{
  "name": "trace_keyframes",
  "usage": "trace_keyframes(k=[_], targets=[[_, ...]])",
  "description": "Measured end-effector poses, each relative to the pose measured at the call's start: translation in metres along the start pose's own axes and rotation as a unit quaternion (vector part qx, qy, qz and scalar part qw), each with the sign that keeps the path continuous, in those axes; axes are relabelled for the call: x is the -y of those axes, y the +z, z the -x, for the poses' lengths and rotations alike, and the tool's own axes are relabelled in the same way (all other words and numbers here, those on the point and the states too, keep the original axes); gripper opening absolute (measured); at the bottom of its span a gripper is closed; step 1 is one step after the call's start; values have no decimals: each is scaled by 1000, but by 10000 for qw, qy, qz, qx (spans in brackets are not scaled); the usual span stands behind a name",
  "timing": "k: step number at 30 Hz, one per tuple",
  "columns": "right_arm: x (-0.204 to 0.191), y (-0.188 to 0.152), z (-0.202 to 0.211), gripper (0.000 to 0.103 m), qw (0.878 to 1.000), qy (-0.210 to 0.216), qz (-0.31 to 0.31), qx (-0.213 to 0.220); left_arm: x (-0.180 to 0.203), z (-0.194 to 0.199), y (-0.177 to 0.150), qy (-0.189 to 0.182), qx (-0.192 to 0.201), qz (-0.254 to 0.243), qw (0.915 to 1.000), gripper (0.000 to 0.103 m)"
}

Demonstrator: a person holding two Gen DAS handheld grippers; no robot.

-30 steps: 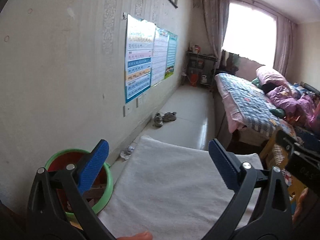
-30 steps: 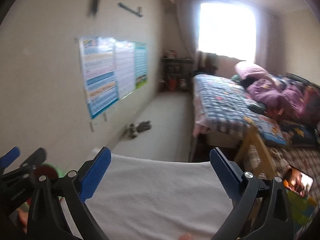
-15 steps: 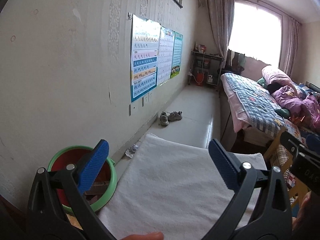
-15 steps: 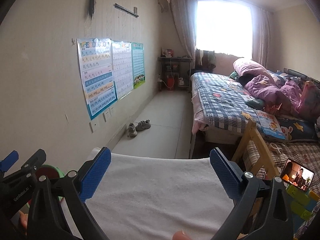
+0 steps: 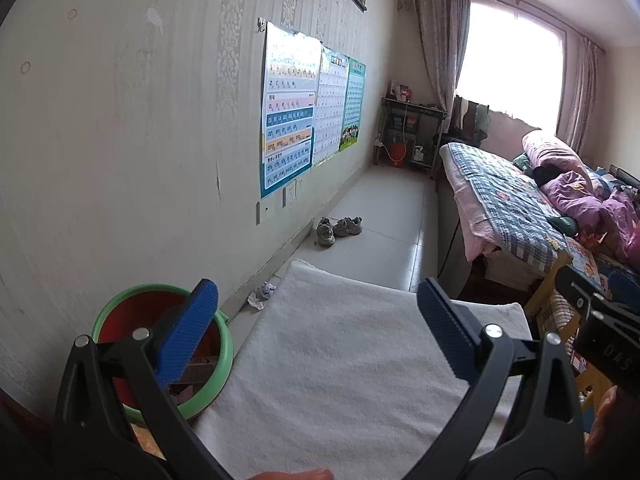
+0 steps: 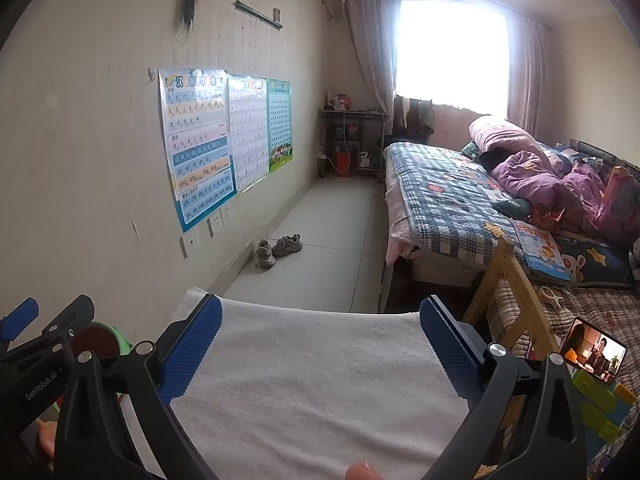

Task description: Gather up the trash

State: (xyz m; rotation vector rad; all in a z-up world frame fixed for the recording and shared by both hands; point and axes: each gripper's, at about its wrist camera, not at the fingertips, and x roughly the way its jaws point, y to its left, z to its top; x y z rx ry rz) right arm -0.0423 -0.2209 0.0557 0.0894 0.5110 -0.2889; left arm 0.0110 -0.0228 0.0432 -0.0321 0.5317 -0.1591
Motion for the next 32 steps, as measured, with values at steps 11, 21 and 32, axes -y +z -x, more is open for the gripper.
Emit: trace_keyframes(k=[11, 21, 32], targets=[[8, -5, -2, 96, 10000, -7, 18, -73, 3, 1, -1, -8, -31, -51, 10000, 97], [16, -9, -6, 96, 9998, -26, 2, -183, 12, 3, -1, -56, -117, -278, 9995, 97], [29, -18, -17, 96, 9990, -128, -40, -415, 18, 1, -3, 41, -263, -407, 9988, 97]])
